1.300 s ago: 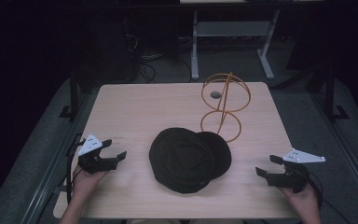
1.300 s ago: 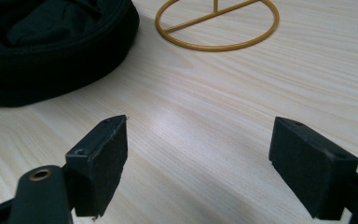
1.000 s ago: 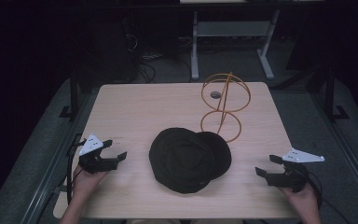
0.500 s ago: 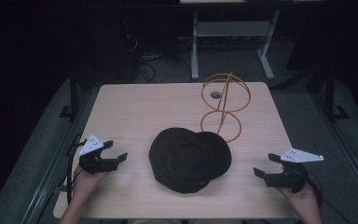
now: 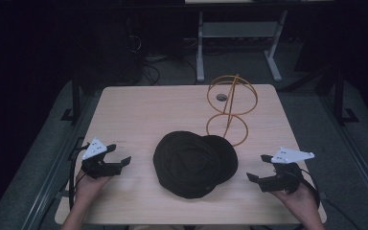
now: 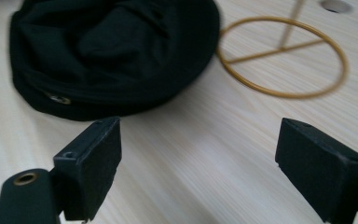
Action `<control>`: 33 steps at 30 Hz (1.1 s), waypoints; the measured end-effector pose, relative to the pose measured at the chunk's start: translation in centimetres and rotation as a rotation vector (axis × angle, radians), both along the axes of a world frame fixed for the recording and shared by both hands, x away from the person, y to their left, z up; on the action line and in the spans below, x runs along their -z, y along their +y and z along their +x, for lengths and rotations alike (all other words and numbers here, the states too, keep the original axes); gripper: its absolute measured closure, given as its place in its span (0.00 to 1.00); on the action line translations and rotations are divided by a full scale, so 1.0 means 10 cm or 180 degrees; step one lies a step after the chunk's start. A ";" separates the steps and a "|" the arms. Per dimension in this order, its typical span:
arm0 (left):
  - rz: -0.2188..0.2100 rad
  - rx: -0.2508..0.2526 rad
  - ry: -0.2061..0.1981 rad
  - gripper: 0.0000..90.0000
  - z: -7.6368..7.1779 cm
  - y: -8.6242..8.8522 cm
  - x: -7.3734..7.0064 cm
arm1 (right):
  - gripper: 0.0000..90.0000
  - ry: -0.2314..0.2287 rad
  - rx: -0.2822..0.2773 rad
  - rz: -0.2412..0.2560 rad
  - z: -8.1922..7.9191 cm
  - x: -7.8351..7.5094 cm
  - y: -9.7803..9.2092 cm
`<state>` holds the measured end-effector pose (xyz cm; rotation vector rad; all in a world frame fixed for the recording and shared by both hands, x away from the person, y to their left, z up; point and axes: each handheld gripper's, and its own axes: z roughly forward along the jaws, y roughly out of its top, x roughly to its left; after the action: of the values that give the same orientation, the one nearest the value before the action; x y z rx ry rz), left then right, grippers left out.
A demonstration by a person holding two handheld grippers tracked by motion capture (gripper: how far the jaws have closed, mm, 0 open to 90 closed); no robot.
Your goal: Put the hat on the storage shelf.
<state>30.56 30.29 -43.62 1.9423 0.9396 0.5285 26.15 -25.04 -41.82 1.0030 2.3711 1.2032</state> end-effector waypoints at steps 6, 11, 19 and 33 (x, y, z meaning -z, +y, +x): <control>0.0024 -0.0008 0.0002 0.21 0.00 0.00 0.00 | 0.16 -0.0078 -0.0259 -0.0124 0.02 -0.14 0.26; 0.0062 -0.0024 -0.0020 0.21 -0.01 0.01 -0.02 | 0.19 -0.0119 -0.0414 -0.0191 0.08 -0.28 0.47; -0.0040 -0.0088 -0.0026 0.22 -0.01 0.06 -0.02 | 0.23 -0.0120 -0.0603 -0.0239 0.14 -0.42 0.71; -0.0186 -0.0117 -0.0003 0.22 -0.01 0.12 -0.02 | 0.33 -0.0035 -0.1033 -0.0372 0.19 -0.42 1.23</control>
<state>30.48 31.49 -43.38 1.8755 0.9813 0.5174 28.05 -12.69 -37.62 0.5886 2.6322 1.1513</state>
